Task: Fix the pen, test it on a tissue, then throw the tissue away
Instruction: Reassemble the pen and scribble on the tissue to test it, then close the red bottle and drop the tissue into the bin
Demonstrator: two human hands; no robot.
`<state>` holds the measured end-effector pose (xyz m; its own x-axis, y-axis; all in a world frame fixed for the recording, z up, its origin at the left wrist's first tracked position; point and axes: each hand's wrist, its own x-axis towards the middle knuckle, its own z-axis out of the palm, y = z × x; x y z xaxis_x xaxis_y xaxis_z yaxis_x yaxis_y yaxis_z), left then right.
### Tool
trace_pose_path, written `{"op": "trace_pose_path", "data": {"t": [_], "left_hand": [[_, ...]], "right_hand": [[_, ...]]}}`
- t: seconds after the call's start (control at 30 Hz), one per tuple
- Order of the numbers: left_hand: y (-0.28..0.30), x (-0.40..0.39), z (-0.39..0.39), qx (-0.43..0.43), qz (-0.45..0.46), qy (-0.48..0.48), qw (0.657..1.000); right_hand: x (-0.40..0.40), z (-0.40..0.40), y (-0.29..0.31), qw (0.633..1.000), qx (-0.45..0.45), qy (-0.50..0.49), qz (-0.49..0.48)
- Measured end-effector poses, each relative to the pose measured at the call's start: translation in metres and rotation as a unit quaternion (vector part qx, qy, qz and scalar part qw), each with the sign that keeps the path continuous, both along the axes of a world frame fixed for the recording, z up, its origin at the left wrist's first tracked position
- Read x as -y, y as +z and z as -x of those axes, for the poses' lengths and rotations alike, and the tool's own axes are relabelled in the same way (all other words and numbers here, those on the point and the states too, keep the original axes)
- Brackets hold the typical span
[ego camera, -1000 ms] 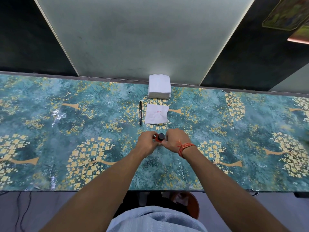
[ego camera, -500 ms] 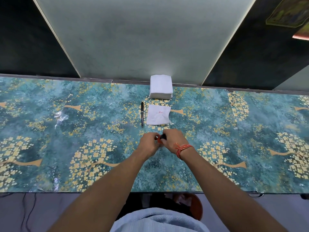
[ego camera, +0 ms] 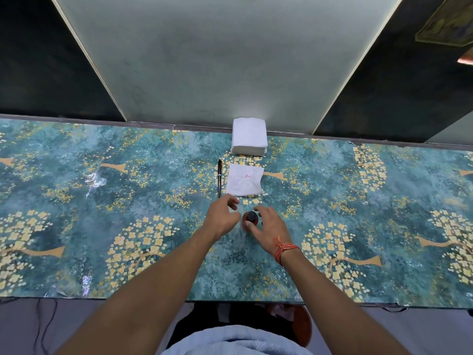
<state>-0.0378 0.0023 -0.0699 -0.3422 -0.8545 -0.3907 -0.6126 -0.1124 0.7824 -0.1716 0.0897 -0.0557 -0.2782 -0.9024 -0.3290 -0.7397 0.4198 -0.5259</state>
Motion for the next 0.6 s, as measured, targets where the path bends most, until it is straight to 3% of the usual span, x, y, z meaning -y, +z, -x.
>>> {"op": "trace_pose_path", "data": {"t": [0.1,0.2,0.33,0.5,0.6], "left_hand": [[-0.003,0.017,0.013,0.031,0.092,0.015,0.995],[-0.012,0.037,0.038,0.132,0.179,-0.087,0.971],[-0.023,0.053,0.061,0.262,0.196,-0.182,0.927],[-0.026,0.059,0.067,0.263,0.232,-0.153,0.924],[-0.007,0.056,0.058,0.134,0.201,0.001,0.970]], "right_hand": [[0.001,0.002,-0.005,1.000,0.014,0.017,0.015],[0.000,0.005,-0.012,0.997,0.046,0.013,0.055],[-0.004,0.012,-0.019,0.992,0.081,0.014,0.091],[-0.010,0.023,-0.021,0.991,0.096,-0.002,0.094],[-0.006,0.031,-0.021,0.990,0.097,-0.013,0.097]]}}
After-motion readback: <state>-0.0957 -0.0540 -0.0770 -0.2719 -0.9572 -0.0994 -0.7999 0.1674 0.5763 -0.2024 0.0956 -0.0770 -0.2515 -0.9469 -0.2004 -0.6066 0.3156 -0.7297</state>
